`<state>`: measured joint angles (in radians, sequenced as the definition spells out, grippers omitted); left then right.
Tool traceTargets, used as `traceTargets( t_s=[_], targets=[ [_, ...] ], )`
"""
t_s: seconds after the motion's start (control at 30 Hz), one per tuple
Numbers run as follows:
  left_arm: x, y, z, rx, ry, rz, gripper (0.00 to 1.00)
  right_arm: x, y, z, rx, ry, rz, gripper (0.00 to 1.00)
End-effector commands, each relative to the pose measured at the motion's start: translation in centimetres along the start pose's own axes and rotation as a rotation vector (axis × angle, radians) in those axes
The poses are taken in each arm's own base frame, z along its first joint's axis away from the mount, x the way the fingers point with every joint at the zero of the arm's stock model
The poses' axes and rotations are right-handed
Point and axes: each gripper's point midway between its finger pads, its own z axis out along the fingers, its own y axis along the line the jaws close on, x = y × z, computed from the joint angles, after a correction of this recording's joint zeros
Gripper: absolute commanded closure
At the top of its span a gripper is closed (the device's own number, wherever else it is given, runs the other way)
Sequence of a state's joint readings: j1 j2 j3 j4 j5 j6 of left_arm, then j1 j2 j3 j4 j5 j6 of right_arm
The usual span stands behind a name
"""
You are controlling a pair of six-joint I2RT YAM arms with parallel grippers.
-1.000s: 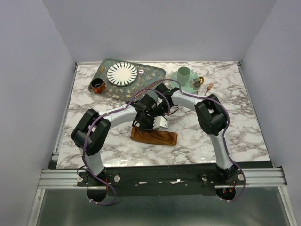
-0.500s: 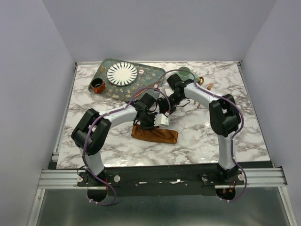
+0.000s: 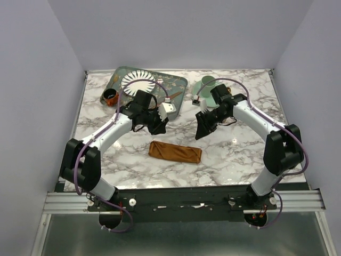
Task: Fold the napkin into a case and place the utensils inside
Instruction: Smooth out the smaller rectangle-folded napkin at the center of the board.
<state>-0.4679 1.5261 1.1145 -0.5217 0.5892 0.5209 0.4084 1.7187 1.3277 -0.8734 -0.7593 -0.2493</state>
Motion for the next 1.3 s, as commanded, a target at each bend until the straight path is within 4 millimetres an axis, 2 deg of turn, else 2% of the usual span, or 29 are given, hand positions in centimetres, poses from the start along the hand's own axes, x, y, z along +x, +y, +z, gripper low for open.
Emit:
traceTargets(
  t_s=[0.0,0.13,0.23,0.27,0.4,0.43,0.5,0.57,0.83,0.97,1.07,1.17,1.27],
  targets=[
    [0.9,-3.0,-0.3,0.177,-0.032,-0.416,0.76,0.3,1.0,1.0,-0.007,-0.004,-0.111,0.72],
    [2.1,-3.7,0.5,0.263,-0.041,-0.687,0.85,0.2,1.6,2.7,0.043,0.006,-0.212,0.75],
    [2.4,-3.6,1.4,0.306,-0.050,-0.821,0.89,-0.1,2.3,4.1,0.082,0.007,-0.305,0.75],
    [2.2,-3.5,1.7,0.317,-0.061,-0.830,0.91,-0.3,2.6,4.6,0.085,0.002,-0.319,0.75],
    [3.7,-3.4,3.2,0.335,-0.015,-0.917,0.95,-0.7,2.9,7.1,0.149,0.039,-0.356,0.75],
    [4.0,-3.2,3.4,0.325,-0.006,-0.927,0.96,-0.6,2.5,8.1,0.184,0.067,-0.363,0.75],
    [4.7,-3.0,3.9,0.313,0.016,-0.942,0.98,-1.1,2.2,8.5,0.231,0.071,-0.369,0.76],
    [5.3,-2.9,4.3,0.298,0.034,-0.950,0.99,-0.5,1.2,9.1,0.298,0.107,-0.368,0.77],
    [8.0,-2.7,5.5,0.264,0.103,-0.985,1.00,4.6,-3.7,10.2,0.474,0.262,-0.303,0.81],
    [9.2,-2.7,5.7,0.259,0.140,-1.019,1.00,6.7,-4.2,10.5,0.471,0.318,-0.278,0.81],
    [9.7,-2.4,5.7,0.251,0.148,-1.024,1.00,7.4,-4.1,10.6,0.462,0.333,-0.284,0.81],
    [9.3,-2.3,5.6,0.264,0.136,-1.011,1.00,7.2,-4.0,10.7,0.456,0.331,-0.289,0.81],
    [7.9,-2.1,5.2,0.283,0.088,-0.967,1.00,6.2,-3.8,10.8,0.467,0.310,-0.331,0.81]
  ],
)
